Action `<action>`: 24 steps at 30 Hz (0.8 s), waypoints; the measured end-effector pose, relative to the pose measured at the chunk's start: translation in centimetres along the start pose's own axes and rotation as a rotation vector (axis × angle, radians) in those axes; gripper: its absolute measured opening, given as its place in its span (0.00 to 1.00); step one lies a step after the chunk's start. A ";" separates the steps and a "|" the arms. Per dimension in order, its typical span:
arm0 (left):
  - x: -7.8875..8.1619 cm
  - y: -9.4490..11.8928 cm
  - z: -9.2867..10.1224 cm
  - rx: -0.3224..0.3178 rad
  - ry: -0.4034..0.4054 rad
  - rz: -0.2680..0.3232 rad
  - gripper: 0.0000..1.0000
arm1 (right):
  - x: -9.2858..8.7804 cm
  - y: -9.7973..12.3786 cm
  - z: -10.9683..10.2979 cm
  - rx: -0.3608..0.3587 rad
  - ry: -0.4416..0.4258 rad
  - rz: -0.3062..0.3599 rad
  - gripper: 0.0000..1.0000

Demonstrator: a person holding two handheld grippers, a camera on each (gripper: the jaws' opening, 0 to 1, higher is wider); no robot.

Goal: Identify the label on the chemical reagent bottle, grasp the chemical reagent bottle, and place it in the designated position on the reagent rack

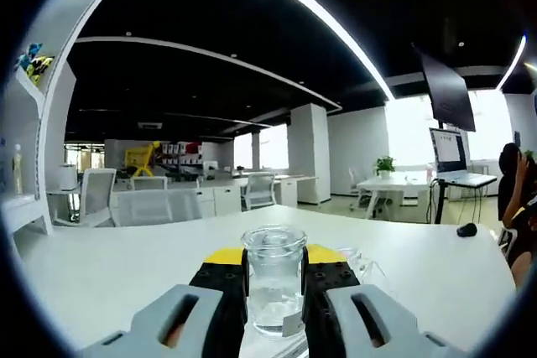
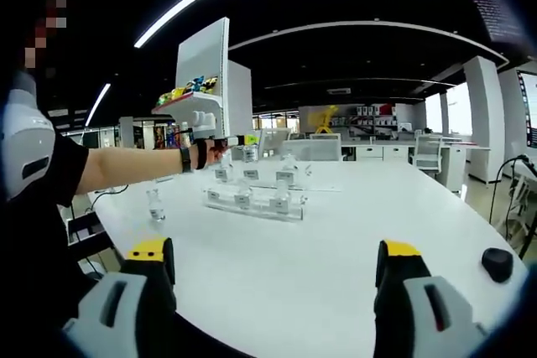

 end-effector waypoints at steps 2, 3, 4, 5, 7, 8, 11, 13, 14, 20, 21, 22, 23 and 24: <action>-0.6 0.1 -0.1 0.005 0.009 -0.008 0.24 | 0.0 0.0 0.0 0.000 0.003 -0.002 0.96; -0.7 0.0 -0.1 0.005 0.013 -0.009 0.24 | 0.0 0.0 0.1 -0.001 0.003 -0.002 0.96; -0.7 0.1 0.0 0.006 0.017 0.001 0.24 | -0.1 0.0 0.1 -0.002 0.002 -0.002 0.96; -0.7 -0.1 0.1 0.006 0.016 0.003 0.24 | -0.1 -0.1 0.2 -0.002 0.001 -0.002 0.96; -0.7 -0.4 0.3 0.003 0.005 0.000 0.24 | -0.1 -0.2 0.1 0.000 0.000 -0.003 0.96; -0.7 -0.5 0.3 0.003 -0.003 -0.003 0.24 | -0.1 -0.2 0.1 0.002 0.002 -0.005 0.96; -1.0 -0.7 0.4 0.002 -0.023 -0.007 0.24 | -0.2 -0.3 0.0 0.006 0.003 -0.005 0.96; -1.3 -0.7 0.3 0.007 -0.021 -0.010 0.24 | -0.2 -0.3 -0.1 0.008 0.001 -0.007 0.96; -1.6 -0.7 0.3 0.006 -0.025 -0.018 0.24 | -0.3 -0.3 0.0 0.005 0.003 -0.011 0.96; -3.0 -0.7 0.7 0.003 -0.038 -0.054 0.24 | -0.4 -0.1 0.3 -0.008 0.007 -0.016 0.96; -3.2 -0.9 0.8 0.003 -0.039 -0.064 0.24 | -0.4 -0.2 0.3 -0.008 0.007 -0.017 0.96; -3.3 -0.9 0.8 0.005 -0.035 -0.064 0.24 | -0.4 -0.2 0.2 -0.008 0.009 -0.018 0.96; -3.1 -0.9 0.7 0.007 -0.026 -0.063 0.24 | -0.4 -0.3 0.2 -0.008 0.012 -0.019 0.96; -3.0 -1.0 0.6 0.008 -0.018 -0.064 0.24 | -0.3 -0.3 0.1 -0.006 0.016 -0.020 0.96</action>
Point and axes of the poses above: the point that each gripper's makers call its tool centre point, and the gripper's own axes: y roughly backward along the fingers, z roughly to its right, x roughly out of its top, the point moved 8 cm from there along y, roughly backward along the fingers, and after that the axes turned 1 degree about z, right-handed, at the moved point
